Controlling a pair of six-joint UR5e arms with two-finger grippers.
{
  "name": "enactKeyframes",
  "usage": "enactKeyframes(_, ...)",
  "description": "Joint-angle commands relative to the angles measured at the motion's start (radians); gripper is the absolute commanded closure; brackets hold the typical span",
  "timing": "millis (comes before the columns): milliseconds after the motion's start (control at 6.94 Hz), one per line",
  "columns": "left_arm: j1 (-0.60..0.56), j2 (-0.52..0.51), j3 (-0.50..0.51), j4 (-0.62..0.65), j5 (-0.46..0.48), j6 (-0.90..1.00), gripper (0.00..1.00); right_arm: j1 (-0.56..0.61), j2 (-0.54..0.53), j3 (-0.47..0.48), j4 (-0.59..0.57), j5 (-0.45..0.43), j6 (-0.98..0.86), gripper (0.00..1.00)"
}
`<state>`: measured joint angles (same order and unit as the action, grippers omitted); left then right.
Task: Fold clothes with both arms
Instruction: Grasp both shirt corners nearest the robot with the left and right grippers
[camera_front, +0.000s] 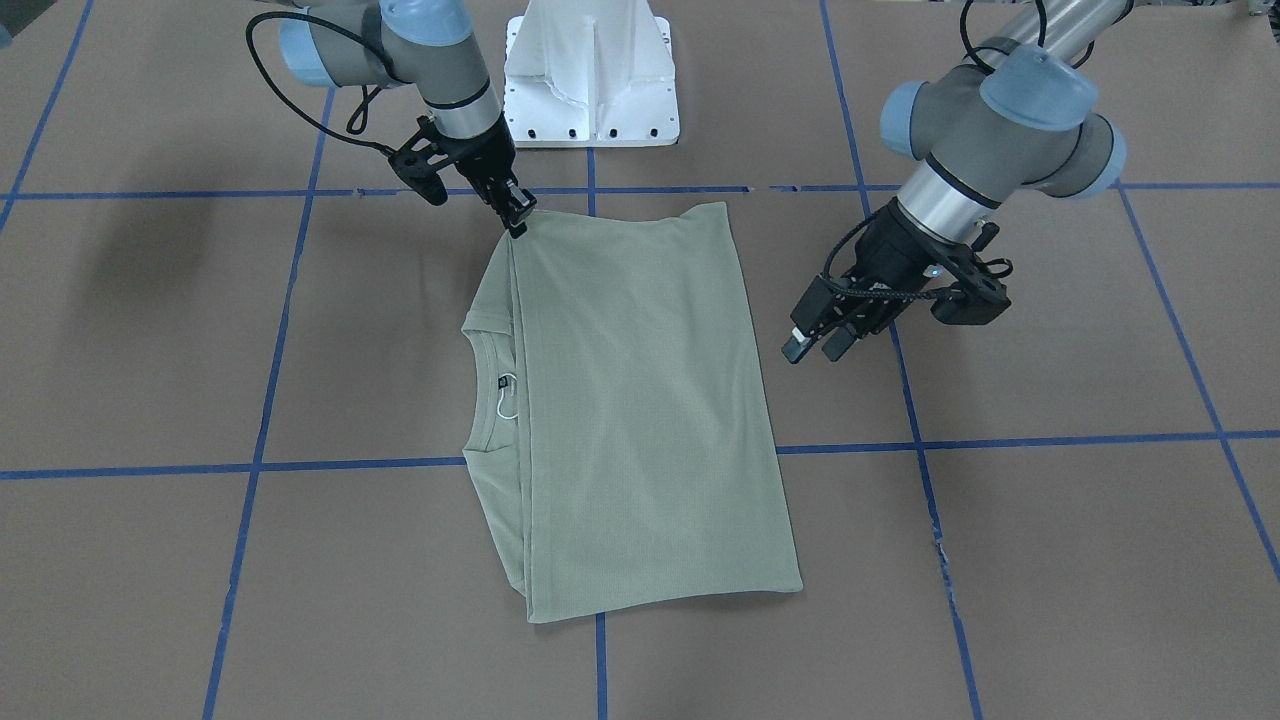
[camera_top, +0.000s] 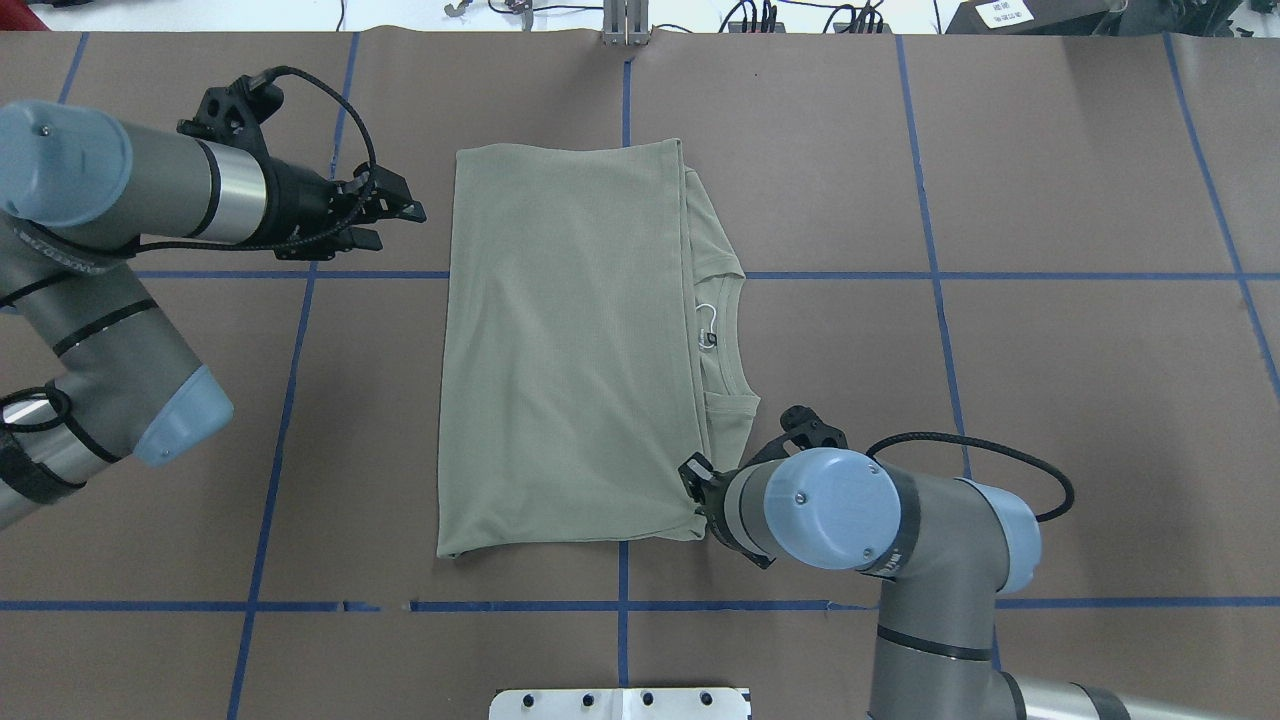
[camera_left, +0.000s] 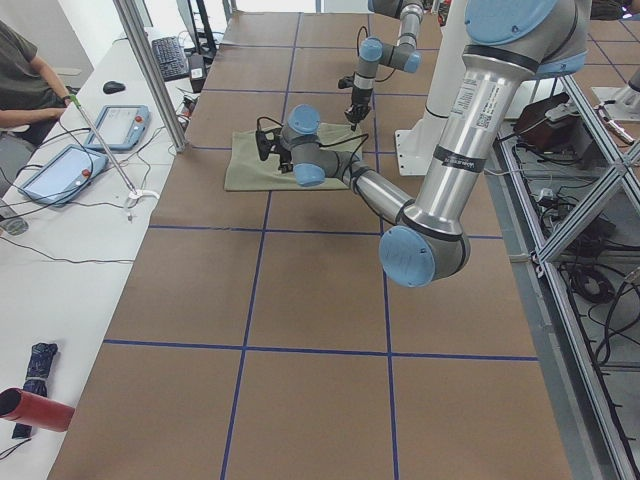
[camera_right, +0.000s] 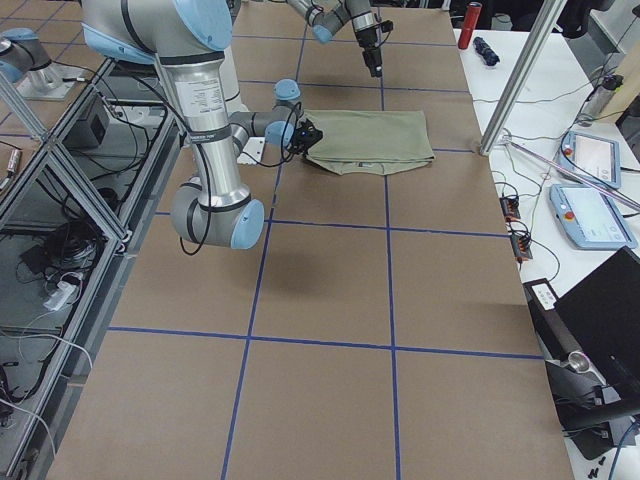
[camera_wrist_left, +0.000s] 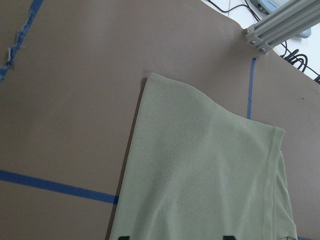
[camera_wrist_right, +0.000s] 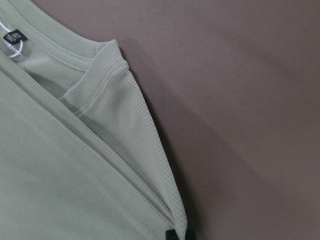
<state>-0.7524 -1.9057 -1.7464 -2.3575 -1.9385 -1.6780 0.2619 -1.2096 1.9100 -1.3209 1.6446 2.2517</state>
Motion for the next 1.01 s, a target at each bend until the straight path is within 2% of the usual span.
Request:
enactKeyframes(0, 0.213, 0.077, -0.135, 0.001, 0.185, -0.252, 0.1, -0.004, -0.028, 0.032, 0.0, 0.0, 0.0, 1.0)
enactKeyframes(144, 0.287, 0.15, -0.189, 0.007, 0.203, -0.273, 0.12, -0.007, -0.028, 0.032, 0.0, -0.002, 0.0, 1.0)
enactKeyframes(288, 0.357, 0.206, -0.214, 0.01, 0.248, -0.376, 0.17, -0.009, -0.027, 0.032, 0.0, -0.003, 0.002, 1.0)
enactKeyframes(432, 0.445, 0.206, -0.213, 0.032, 0.329, -0.396, 0.17, -0.009, -0.027, 0.032, 0.0, -0.003, 0.002, 1.0)
enactKeyframes(576, 0.488, 0.206, -0.213, 0.04, 0.337, -0.434, 0.17, -0.01, -0.027, 0.03, 0.0, -0.003, 0.002, 1.0)
enactKeyframes(865, 0.538, 0.201, -0.19, 0.04, 0.42, -0.493, 0.21, -0.01, -0.028, 0.029, -0.001, -0.003, 0.0, 1.0)
